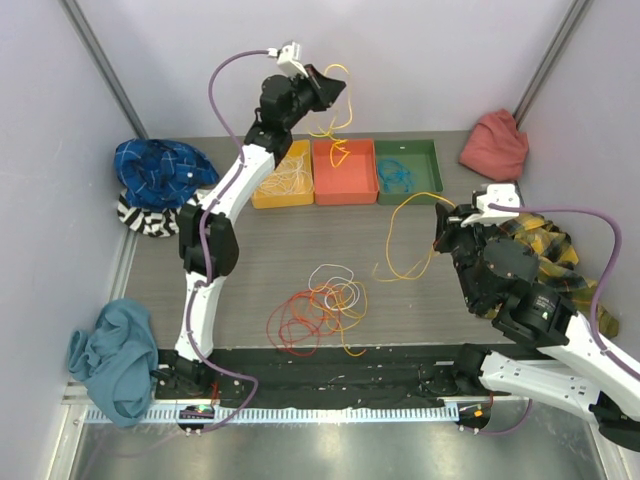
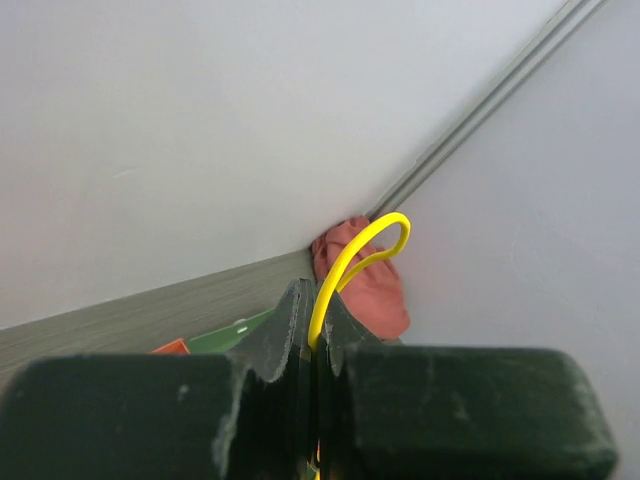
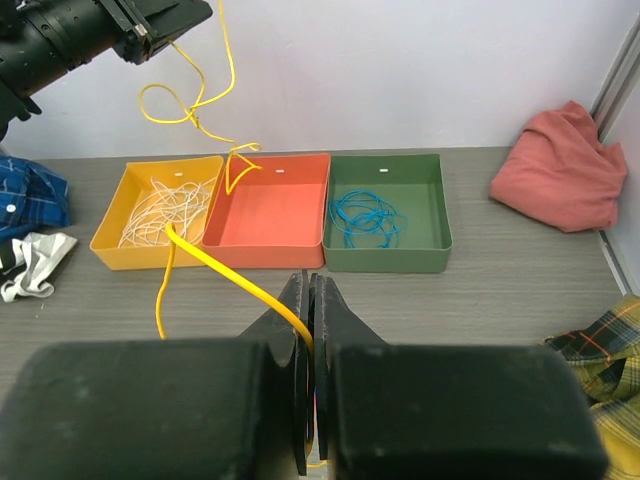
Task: Untangle the cables
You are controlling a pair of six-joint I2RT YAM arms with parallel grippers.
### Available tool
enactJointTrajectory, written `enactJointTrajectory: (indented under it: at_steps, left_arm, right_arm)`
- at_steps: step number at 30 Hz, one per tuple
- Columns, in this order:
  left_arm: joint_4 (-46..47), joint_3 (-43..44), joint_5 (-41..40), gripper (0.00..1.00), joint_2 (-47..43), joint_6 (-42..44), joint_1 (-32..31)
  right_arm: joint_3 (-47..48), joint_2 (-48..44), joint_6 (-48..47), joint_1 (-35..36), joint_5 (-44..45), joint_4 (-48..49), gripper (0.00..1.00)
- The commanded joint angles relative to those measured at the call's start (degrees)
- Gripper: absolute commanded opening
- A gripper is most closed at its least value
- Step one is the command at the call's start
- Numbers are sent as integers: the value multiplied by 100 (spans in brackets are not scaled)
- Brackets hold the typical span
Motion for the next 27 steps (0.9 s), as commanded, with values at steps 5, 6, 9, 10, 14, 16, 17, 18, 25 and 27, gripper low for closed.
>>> enactJointTrajectory:
  at_steps: [5,6,9,10,14,16,17,18,25,27]
  left_arm:
    - [233,-28,87,0,434,-151,-5]
    - [251,-10,149,0,513,-177,-14]
    - [111,270,351,0,847,-204,-49]
    - [50,454,395,11,909,-186,-75]
    - [-100,535,335,51,910,-72,-111]
    - [-188,430,220,99,796,24,-111]
    - [-180,351,159,100,613,60,-119]
    - [-110,229,54,100,480,86,-119]
    - [32,-1897,-1097,100,-1574,86,-119]
    - [-100,-2729,-1597,100,-2486,86,-111]
  right_arm:
    - [-89,-13,-60,-11,68,231,1]
    - [-97,5,-78,-2,77,231,1]
    - [-132,57,-104,-11,95,257,1]
    - [-124,75,-104,-11,95,266,1]
    - [-115,101,-139,-20,95,292,1]
    - [-106,101,-139,-28,77,301,1]
    - [-97,110,-139,-28,68,310,1]
    - [-97,110,-131,-28,51,319,1]
    - [52,373,-69,-55,-142,467,1]
    - [166,618,-104,-72,-283,608,1]
